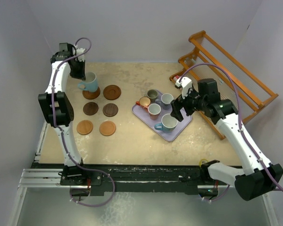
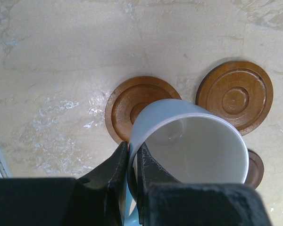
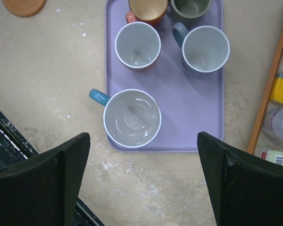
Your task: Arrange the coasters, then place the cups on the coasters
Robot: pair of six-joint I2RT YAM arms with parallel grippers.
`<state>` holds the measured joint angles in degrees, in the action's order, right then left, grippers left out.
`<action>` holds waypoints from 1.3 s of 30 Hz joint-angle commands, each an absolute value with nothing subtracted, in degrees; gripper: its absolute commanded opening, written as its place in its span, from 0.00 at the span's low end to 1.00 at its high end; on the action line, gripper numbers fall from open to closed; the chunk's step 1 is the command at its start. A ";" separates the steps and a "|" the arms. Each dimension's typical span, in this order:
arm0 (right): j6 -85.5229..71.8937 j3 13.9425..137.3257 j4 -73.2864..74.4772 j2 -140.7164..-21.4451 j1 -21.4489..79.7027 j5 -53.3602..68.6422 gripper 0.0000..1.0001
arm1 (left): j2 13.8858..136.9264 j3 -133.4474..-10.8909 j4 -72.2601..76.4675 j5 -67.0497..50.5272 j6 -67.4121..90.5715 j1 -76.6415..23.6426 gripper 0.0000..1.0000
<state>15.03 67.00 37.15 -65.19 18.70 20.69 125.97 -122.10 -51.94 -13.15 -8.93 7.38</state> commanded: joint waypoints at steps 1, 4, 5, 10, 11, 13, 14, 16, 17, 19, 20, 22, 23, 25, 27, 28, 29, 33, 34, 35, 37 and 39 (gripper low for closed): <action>15.77 66.56 35.96 -64.42 18.30 22.86 0.96 | 126.75 -127.61 -52.71 -13.75 -10.59 7.95 0.03; 16.10 66.41 36.42 -64.43 18.11 23.51 0.96 | 128.11 -128.25 -53.04 -13.72 -10.56 8.33 0.03; 16.32 66.24 36.41 -64.28 18.02 23.71 0.96 | 128.46 -128.43 -52.94 -13.71 -10.63 8.49 0.03; 16.34 65.96 36.23 -64.10 17.74 23.92 0.96 | 129.65 -129.11 -52.79 -13.73 -10.59 8.96 0.03; 16.32 66.04 36.32 -64.19 17.70 23.87 0.96 | 129.76 -129.03 -52.74 -13.71 -10.57 9.01 0.03; 16.35 66.01 36.43 -64.37 17.66 24.07 0.96 | 130.17 -129.10 -52.76 -13.80 -10.63 9.05 0.03; 16.34 66.03 36.45 -64.44 17.66 24.12 0.96 | 130.27 -129.07 -52.74 -13.68 -10.62 9.05 0.03; 16.34 66.01 36.55 -64.50 17.59 24.12 0.96 | 130.41 -128.92 -52.65 -13.49 -10.70 9.12 0.03; 16.28 66.01 36.50 -64.47 17.56 24.17 0.96 | 130.50 -128.93 -52.65 -13.45 -10.72 9.14 0.03; 16.28 66.01 36.51 -64.51 17.58 24.25 0.96 | 130.65 -128.85 -52.67 -13.23 -10.88 9.14 0.03; 16.28 66.01 36.49 -64.47 17.51 24.33 0.96 | 130.69 -128.85 -52.58 -13.07 -11.03 9.14 0.03; 16.28 66.03 36.58 -64.59 17.49 24.51 0.96 | 130.79 -128.70 -52.52 -13.01 -11.33 9.16 0.03; 16.35 66.08 36.60 -64.67 17.45 24.58 0.96 | 130.86 -128.65 -52.36 -13.01 -11.36 9.22 0.03; 16.26 66.10 36.69 -64.72 17.38 24.68 0.96 | 130.91 -128.50 -52.13 -12.99 -11.41 9.23 0.03; 16.26 66.19 36.74 -64.81 17.36 24.78 0.96 | 131.13 -128.50 -51.98 -12.86 -11.58 9.23 0.03; 16.30 66.18 36.74 -64.80 17.32 24.78 0.96 | 131.13 -128.44 -51.99 -12.84 -11.69 9.18 0.03; 16.28 66.18 36.74 -64.78 17.32 24.79 0.96 | 131.18 -128.35 -51.89 -12.83 -11.83 9.18 0.03; 16.36 66.12 36.86 -64.86 17.16 24.84 0.96 | 131.36 -128.04 -51.77 -12.99 -12.02 9.22 0.03; 16.39 66.10 36.89 -64.93 17.14 24.93 0.96 | 131.39 -127.86 -51.66 -13.01 -12.10 9.18 0.03; 16.32 66.09 36.89 -64.95 17.10 24.94 0.96 | 131.26 -127.57 -51.60 -13.01 -12.13 9.21 0.03; 16.43 66.09 36.86 -64.95 17.06 24.99 0.96 | 130.94 -126.84 -51.18 -12.77 -12.24 9.21 0.03; 16.33 66.17 36.94 -64.98 17.05 25.15 0.96 | 130.45 -126.01 -50.79 -12.38 -12.59 9.22 0.04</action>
<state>15.68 66.04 37.21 -65.19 17.45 23.57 132.09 -125.27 -54.11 -12.03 -11.60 8.84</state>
